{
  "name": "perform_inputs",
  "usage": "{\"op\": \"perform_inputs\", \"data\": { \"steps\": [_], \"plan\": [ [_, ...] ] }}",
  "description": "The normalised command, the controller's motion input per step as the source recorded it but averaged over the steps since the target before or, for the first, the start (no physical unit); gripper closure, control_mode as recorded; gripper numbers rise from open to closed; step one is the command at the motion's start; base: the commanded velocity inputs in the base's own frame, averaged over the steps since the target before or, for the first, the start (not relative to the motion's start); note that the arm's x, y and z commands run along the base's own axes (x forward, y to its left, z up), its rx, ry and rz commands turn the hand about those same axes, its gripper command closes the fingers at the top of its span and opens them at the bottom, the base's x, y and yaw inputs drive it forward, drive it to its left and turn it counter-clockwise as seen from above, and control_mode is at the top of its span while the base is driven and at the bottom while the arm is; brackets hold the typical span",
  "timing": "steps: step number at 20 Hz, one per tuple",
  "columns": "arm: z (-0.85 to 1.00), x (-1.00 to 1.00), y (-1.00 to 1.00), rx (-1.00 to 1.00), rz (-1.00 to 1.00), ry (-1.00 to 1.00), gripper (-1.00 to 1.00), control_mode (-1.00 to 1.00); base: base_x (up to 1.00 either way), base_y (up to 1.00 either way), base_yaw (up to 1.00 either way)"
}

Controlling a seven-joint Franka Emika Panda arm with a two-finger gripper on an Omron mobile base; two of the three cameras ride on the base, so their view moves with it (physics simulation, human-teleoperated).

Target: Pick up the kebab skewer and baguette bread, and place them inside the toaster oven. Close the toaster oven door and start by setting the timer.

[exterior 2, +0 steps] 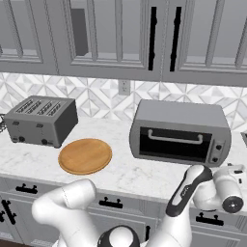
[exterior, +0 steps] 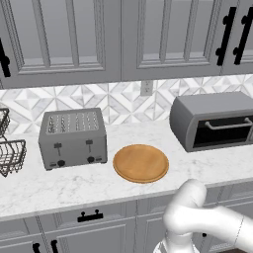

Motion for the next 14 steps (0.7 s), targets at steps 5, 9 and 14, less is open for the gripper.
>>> {"op": "perform_inputs", "data": {
  "steps": [5, 9, 14],
  "plan": [
    [0.0, 0.22, 0.0, 0.03, 0.0, -0.01, -1.0, -1.0, 0.0, 0.0, 0.0],
    [-0.03, 0.2, 0.0, 0.01, 0.0, 0.0, -1.0, -1.0, 0.0, 0.0, 0.0],
    [-0.13, 0.15, 0.0, 0.01, 0.0, 0.0, -1.0, -1.0, 0.0, 0.0, 0.0]
  ]
}}
